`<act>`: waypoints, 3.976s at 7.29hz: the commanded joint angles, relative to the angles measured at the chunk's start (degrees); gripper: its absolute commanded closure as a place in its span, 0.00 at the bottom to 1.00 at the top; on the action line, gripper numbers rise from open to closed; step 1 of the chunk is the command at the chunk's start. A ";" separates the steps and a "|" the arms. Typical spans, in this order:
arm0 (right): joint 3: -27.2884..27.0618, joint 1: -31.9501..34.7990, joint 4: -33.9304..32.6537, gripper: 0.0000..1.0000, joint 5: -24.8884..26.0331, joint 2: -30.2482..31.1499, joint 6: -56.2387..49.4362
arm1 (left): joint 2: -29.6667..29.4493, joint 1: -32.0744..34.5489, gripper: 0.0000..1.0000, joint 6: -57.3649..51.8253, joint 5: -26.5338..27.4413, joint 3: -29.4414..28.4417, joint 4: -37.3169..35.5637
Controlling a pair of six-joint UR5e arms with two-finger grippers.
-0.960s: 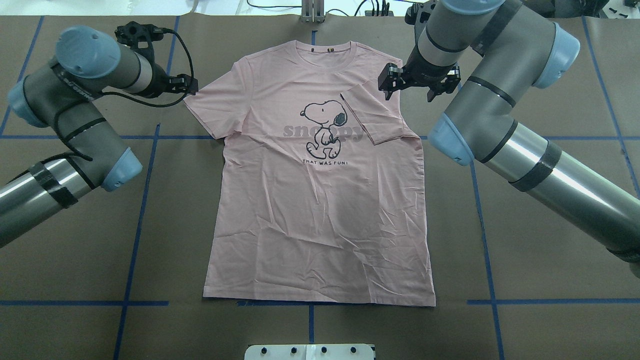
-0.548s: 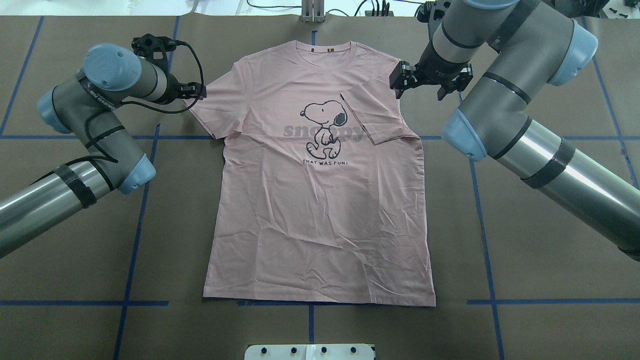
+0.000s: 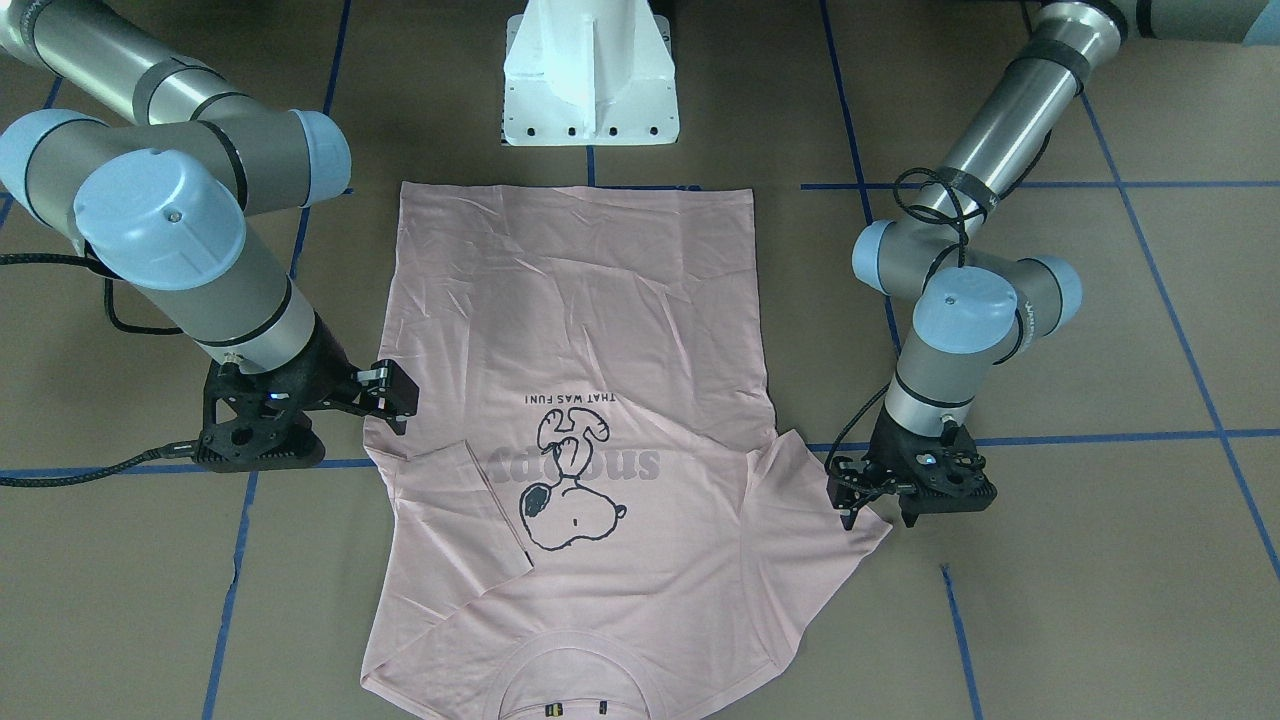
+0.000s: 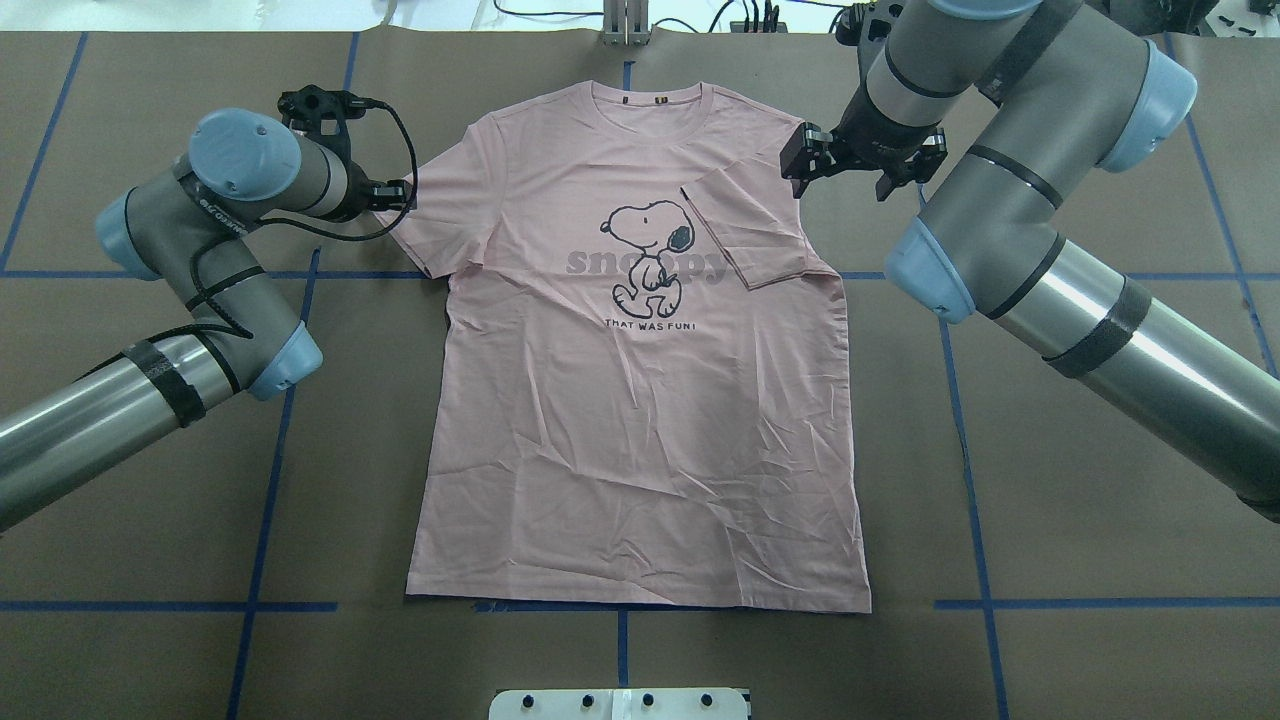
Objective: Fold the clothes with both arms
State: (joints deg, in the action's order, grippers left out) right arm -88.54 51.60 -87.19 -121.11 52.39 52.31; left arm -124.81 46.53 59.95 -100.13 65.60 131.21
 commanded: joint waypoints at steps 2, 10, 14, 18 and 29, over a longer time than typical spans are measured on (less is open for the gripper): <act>0.03 -0.09 0.00 0.00 0.09 0.08 0.07 | -0.52 -0.03 1.00 -0.10 0.02 -0.04 -0.16; 0.30 -0.09 0.09 0.00 0.18 1.49 0.16 | -15.34 -3.87 1.00 17.97 -0.51 2.63 -13.17; 0.82 -0.18 8.95 0.00 0.18 5.00 0.60 | -17.67 -6.62 0.01 21.00 0.02 -3.29 -8.54; 0.21 -0.27 8.79 0.00 0.00 4.13 1.12 | -15.56 -6.62 0.00 20.91 -0.76 3.36 -6.49; -29.83 -29.60 9.41 0.00 21.53 29.69 35.57 | 7.48 -7.15 0.00 11.06 -8.06 49.35 -34.26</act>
State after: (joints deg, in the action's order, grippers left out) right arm -116.50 25.46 -77.83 -100.39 80.83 87.19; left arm -117.45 39.45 70.70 -108.35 113.66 97.04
